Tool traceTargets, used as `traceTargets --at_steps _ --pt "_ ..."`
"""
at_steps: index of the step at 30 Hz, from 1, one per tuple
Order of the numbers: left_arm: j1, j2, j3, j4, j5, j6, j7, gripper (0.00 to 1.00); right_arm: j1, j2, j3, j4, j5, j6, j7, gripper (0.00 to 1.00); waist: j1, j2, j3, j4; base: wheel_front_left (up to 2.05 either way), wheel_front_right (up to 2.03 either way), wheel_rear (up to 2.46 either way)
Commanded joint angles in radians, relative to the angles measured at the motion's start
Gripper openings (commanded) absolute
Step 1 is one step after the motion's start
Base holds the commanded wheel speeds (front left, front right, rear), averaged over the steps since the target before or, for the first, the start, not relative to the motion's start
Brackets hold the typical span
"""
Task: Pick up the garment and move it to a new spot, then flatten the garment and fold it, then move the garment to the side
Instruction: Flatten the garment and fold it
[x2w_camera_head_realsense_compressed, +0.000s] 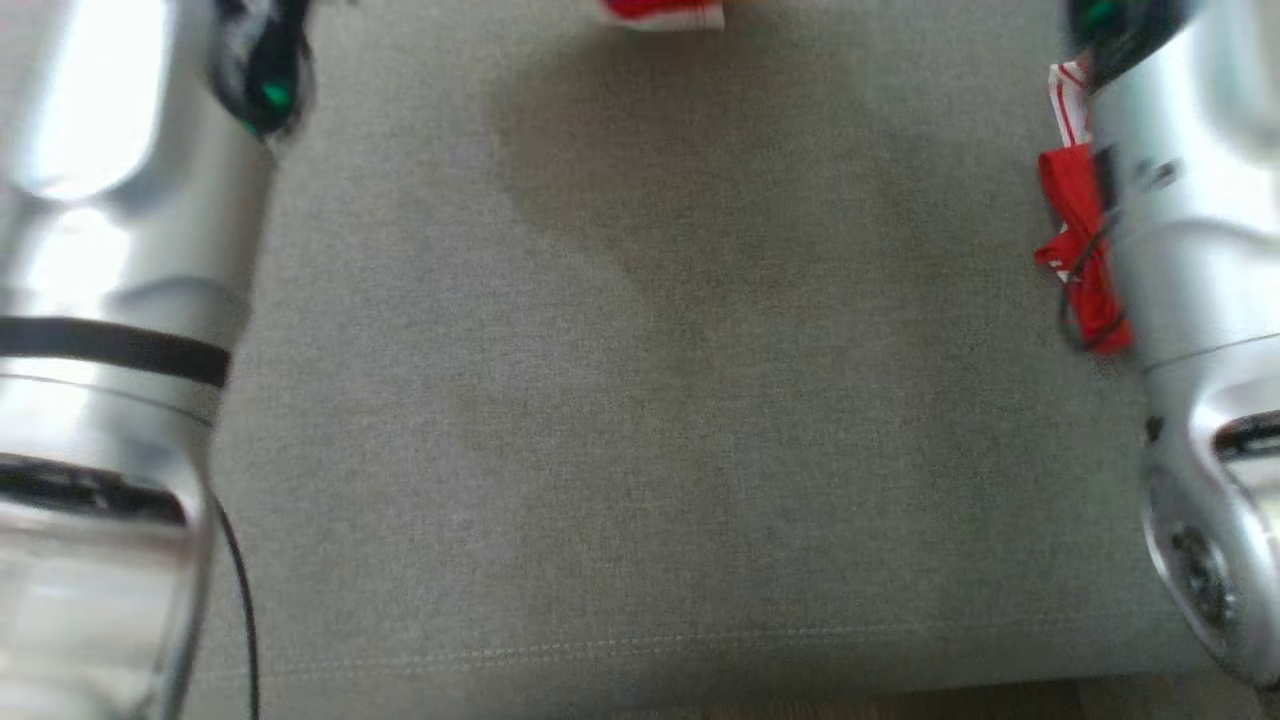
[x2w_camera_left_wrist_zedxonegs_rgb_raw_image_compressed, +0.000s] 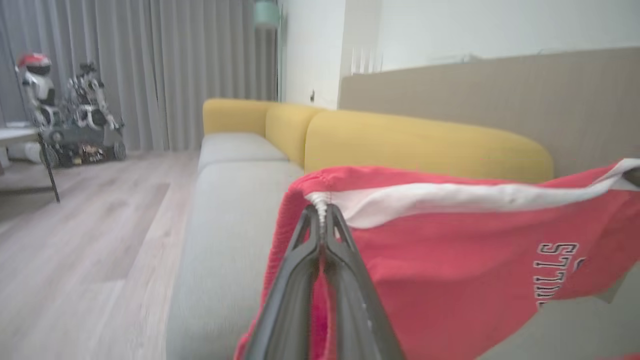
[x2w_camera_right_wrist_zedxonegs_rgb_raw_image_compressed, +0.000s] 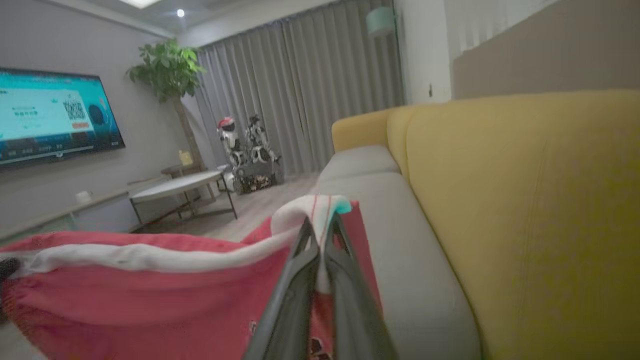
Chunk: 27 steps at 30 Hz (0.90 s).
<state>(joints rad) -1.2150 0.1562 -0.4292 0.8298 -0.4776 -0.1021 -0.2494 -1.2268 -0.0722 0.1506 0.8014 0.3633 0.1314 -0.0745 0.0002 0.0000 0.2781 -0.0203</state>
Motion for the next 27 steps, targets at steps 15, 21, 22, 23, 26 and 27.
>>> traceTargets --at_steps 15,21,22,23,26,27 --pt "0.262 -0.058 0.059 0.274 -0.065 -0.027 -0.012 0.00 0.212 0.022 0.342 0.282 0.341 -0.001 -0.132 0.00 -0.0002 0.0000 0.046 -0.001 0.00 0.00 0.00" --pt "0.413 -0.076 0.095 0.201 -0.072 -0.028 -0.012 0.00 0.377 0.022 0.340 0.261 0.375 -0.001 -0.175 0.00 -0.0002 0.0000 -0.009 0.015 0.00 0.00 0.00" --pt "0.449 -0.077 0.097 0.182 -0.069 -0.028 -0.012 0.00 0.415 0.022 0.340 0.248 0.378 -0.001 -0.179 0.00 -0.0002 0.0000 -0.027 0.014 0.00 0.00 0.00" --pt "0.487 -0.078 0.097 0.165 -0.066 -0.028 -0.012 0.00 0.454 0.022 0.337 0.233 0.382 -0.001 -0.181 0.00 -0.0002 0.0000 -0.041 0.011 0.00 0.00 0.00" --pt "0.589 -0.067 0.098 0.103 -0.063 -0.028 -0.012 0.00 0.565 0.007 0.321 0.182 0.386 -0.001 -0.185 0.00 -0.0002 0.0000 -0.075 0.011 0.00 0.00 0.00" --pt "0.621 -0.062 0.096 0.077 -0.063 -0.028 -0.012 0.00 0.601 0.001 0.313 0.160 0.386 -0.001 -0.185 0.00 -0.0002 0.0000 -0.082 0.013 0.00 0.00 0.00"
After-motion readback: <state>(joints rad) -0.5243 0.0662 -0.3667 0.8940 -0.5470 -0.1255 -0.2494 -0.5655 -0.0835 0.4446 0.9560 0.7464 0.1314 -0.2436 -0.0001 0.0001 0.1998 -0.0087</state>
